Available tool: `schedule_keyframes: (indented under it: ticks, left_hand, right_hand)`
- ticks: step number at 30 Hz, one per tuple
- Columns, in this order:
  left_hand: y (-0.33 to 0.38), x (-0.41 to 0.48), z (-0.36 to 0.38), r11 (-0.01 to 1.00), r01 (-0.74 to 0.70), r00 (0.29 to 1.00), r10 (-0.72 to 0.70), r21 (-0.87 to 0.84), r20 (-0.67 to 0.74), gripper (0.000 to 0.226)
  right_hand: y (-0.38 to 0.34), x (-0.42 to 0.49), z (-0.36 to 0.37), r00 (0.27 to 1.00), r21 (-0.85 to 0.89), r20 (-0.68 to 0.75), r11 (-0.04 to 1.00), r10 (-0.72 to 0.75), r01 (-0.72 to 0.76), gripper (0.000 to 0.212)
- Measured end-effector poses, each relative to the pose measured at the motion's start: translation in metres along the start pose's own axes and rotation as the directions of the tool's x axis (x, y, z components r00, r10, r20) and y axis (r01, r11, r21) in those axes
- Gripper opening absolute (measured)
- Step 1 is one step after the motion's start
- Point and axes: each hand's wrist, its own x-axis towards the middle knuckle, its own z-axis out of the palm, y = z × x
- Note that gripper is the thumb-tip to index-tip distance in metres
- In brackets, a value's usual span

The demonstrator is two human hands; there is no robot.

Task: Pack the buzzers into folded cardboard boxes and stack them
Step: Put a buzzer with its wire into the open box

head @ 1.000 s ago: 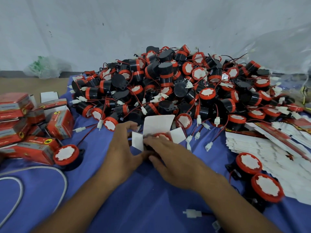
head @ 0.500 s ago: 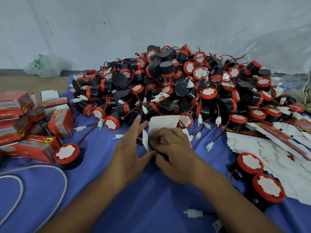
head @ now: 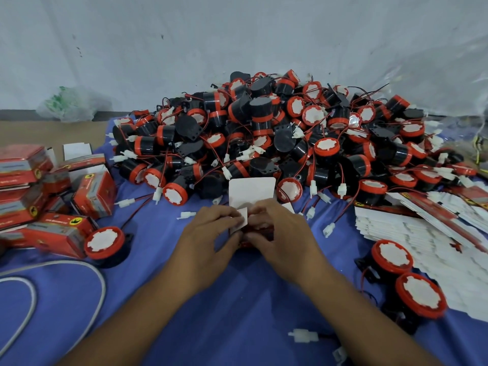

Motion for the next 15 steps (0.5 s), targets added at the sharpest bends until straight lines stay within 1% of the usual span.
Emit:
schedule_keyframes:
  ticks: [2,4,6,8,10,11,12,13,14,15]
  left_hand:
    - [0.0005,0.0009,-0.0005,1.000,-0.004,1.000,0.004,0.001,0.021,0.023]
    - [0.0008,0.0014,0.0004,1.000,-0.014,0.999,0.014,-0.009,0.032,0.022]
    - [-0.0006,0.0014,0.0020,1.000,0.008,0.999,-0.008,-0.009,0.031,0.020]
    - [-0.0022,0.0017,0.0012,0.996,0.082,0.996,-0.081,-0.029,0.024,0.021]
    - [-0.0040,0.0041,-0.0010,0.991,0.119,0.993,-0.119,-0.054,0.000,0.018]
    - [-0.0046,0.0056,-0.0020,0.993,0.109,0.994,-0.110,-0.047,-0.011,0.015]
    - [-0.0051,0.0068,-0.0023,0.996,0.090,0.996,-0.090,-0.027,-0.014,0.012]
    - [-0.0057,0.0077,-0.0020,0.997,0.079,0.997,-0.079,-0.011,-0.005,0.010]
    - [-0.0063,0.0082,-0.0018,0.995,0.094,0.995,-0.094,-0.015,0.017,0.010]
    - [-0.0067,0.0082,-0.0016,0.991,0.130,0.991,-0.128,-0.038,0.044,0.011]
  right_hand:
    - [0.0004,-0.0008,0.0019,0.997,0.050,-0.050,0.998,0.051,-0.048,0.034]
    - [0.0000,-0.0010,0.0004,0.997,-0.007,-0.060,0.999,0.042,-0.042,0.030]
    - [0.0010,-0.0008,-0.0027,0.998,-0.136,-0.037,0.990,-0.042,0.036,0.034]
    - [0.0027,-0.0006,-0.0035,0.989,-0.242,0.045,0.958,-0.144,0.150,0.033]
    - [0.0032,-0.0034,-0.0009,0.980,-0.236,0.101,0.953,-0.172,0.191,0.026]
    - [0.0033,-0.0045,0.0009,0.983,-0.198,0.080,0.964,-0.165,0.177,0.025]
    - [0.0031,-0.0045,0.0014,0.991,-0.146,0.017,0.980,-0.136,0.137,0.025]
    - [0.0032,-0.0027,0.0006,0.993,-0.086,-0.088,0.994,-0.077,0.069,0.027]
    - [0.0046,-0.0005,-0.0014,0.977,-0.017,-0.213,1.000,0.002,-0.006,0.028]
    - [0.0068,0.0024,-0.0050,0.939,0.062,-0.326,0.994,0.105,-0.090,0.025]
